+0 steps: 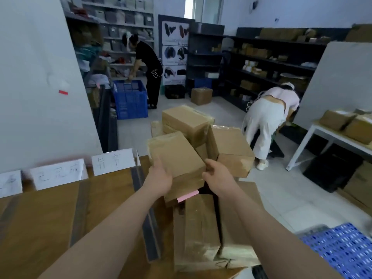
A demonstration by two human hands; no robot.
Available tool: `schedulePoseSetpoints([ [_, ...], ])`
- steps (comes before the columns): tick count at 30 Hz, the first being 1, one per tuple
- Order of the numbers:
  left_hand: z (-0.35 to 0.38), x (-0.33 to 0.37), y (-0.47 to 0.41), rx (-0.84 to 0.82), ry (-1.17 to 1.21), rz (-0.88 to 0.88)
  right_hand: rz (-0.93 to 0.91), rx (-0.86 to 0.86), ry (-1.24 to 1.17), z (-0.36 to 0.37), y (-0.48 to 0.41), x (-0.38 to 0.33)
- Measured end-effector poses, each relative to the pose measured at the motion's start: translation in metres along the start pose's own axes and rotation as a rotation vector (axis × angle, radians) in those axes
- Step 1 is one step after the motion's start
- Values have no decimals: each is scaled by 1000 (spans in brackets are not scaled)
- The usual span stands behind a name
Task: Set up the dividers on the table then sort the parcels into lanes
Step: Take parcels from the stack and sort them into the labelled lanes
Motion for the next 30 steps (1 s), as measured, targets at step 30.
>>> schedulePoseSetpoints([
  [30,5,13,96,-140,831,-288,-268,-327,-465,-56,30,-35],
])
Point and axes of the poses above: each hand's wrist, its own y-axis away from the middle knuckle, its own z-axis out of the palm, x = y × z, the point moved 3 cm from there along -y, towards the middle knuckle, and after that the axes turned 11 degrees about -z, right-handed, at the moved point
